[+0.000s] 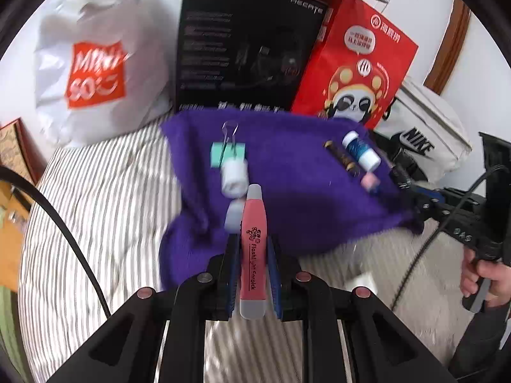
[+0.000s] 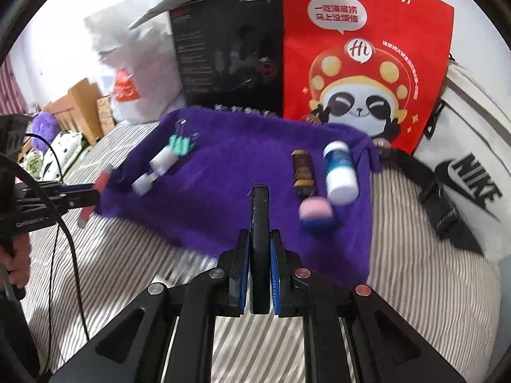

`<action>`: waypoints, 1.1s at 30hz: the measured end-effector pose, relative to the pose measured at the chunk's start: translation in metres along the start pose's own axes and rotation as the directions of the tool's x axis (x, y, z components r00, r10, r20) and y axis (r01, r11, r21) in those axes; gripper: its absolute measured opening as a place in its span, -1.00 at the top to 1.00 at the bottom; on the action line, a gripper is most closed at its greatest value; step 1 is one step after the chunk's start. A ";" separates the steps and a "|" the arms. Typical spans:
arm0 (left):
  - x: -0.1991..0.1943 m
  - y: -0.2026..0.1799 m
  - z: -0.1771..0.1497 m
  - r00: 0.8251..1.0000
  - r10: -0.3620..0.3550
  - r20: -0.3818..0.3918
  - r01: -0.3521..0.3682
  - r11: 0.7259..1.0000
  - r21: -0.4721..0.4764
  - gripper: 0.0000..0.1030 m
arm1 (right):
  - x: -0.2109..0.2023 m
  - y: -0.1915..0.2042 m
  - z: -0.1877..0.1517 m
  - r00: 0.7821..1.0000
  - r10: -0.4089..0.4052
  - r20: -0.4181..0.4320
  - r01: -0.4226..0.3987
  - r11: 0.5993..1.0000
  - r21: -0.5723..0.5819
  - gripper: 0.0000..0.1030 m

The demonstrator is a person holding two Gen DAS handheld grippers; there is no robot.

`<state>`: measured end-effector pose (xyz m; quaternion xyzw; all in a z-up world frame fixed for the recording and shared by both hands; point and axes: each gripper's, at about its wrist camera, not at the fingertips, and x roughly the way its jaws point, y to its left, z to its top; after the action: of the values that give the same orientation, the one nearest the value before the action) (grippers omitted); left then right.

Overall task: Organize rigid objects
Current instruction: 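Carry the marker onto the towel with the right tool while left tool holds pen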

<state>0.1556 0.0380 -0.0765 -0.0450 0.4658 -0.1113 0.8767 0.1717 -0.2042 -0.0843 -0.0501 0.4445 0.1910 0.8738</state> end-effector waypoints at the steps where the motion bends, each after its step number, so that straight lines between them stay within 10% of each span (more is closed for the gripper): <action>1: 0.003 -0.002 0.010 1.000 -0.009 0.001 0.009 1.000 0.006 0.67 | 0.004 -0.003 0.007 1.000 -0.003 -0.001 0.003 1.000 0.001 0.77; 13: 0.053 -0.013 0.085 1.000 -0.001 -0.017 0.002 0.999 0.054 0.67 | 0.032 -0.024 0.083 0.998 -0.015 0.053 0.013 0.999 0.040 0.77; 33: 0.122 -0.021 0.084 0.990 -0.002 -0.139 0.008 0.999 0.048 0.67 | 0.088 -0.035 0.067 0.996 0.067 -0.054 -0.065 0.997 0.045 0.77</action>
<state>0.2881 -0.0134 -0.1240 -0.0170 0.5228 -0.1276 0.8427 0.2822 -0.1934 -0.1166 -0.0217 0.4741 0.2085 0.8551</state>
